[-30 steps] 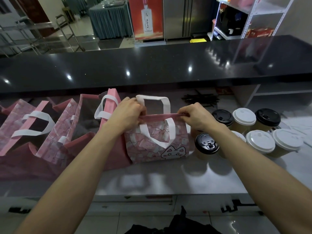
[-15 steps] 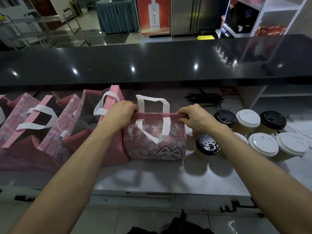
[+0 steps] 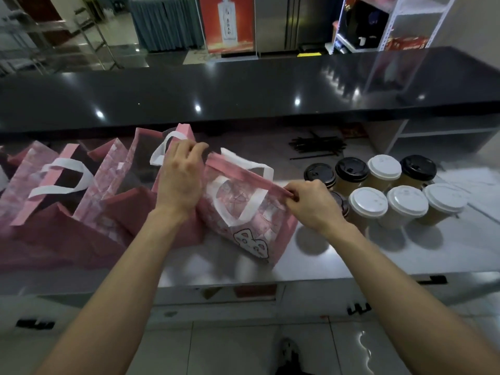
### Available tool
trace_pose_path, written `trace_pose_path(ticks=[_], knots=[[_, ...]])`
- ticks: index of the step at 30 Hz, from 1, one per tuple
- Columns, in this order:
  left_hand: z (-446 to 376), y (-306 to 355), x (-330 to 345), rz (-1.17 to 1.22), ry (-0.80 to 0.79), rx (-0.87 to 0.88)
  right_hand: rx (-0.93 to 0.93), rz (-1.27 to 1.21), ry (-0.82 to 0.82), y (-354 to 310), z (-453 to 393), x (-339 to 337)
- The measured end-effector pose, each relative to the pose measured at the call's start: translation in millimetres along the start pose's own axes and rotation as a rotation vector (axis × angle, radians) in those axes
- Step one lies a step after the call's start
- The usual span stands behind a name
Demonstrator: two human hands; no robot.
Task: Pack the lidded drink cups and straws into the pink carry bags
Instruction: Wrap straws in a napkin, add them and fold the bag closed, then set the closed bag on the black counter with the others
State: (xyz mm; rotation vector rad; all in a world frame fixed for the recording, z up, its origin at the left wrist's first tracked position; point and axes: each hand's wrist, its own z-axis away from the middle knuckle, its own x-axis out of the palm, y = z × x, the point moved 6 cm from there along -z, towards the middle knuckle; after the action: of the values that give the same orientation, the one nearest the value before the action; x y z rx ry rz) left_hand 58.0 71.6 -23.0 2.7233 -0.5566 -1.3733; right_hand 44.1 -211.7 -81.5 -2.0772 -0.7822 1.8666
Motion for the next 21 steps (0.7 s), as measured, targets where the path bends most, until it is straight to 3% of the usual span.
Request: trace_pose_path(ticks=[3, 6, 10, 14, 16, 18, 21], knots=[[36.4, 7.9, -21.0, 0.010, 0.122, 0.071, -0.014, 0.033, 0.098, -20.8, 30.8, -0.9], [80.3, 8.7, -19.2, 0.130, 0.075, 0.103, -0.057, 0.052, 0.200, -42.4, 63.9, 6.3], [133.6, -6.5, 5.7, 0.357, -0.157, -0.072, -0.051, -0.130, 0.165, -44.5, 94.8, 22.7], [170.9, -21.1, 40.9, 0.540, -0.530, -0.320, 0.190, -0.164, -0.043, -10.8, 107.8, 55.0], [182.8, -16.4, 58.4, 0.577, -0.724, -0.349, 0.257, -0.171, -0.151, -1.7, 107.6, 74.3], [185.4, -6.7, 71.5, 0.632, -0.798, -0.346, 0.271, -0.239, -0.169, 3.8, 102.3, 87.8], [180.1, 1.0, 91.6, 0.741, -0.780, -0.404, 0.278, -0.363, -0.140, 13.0, 94.1, 98.8]])
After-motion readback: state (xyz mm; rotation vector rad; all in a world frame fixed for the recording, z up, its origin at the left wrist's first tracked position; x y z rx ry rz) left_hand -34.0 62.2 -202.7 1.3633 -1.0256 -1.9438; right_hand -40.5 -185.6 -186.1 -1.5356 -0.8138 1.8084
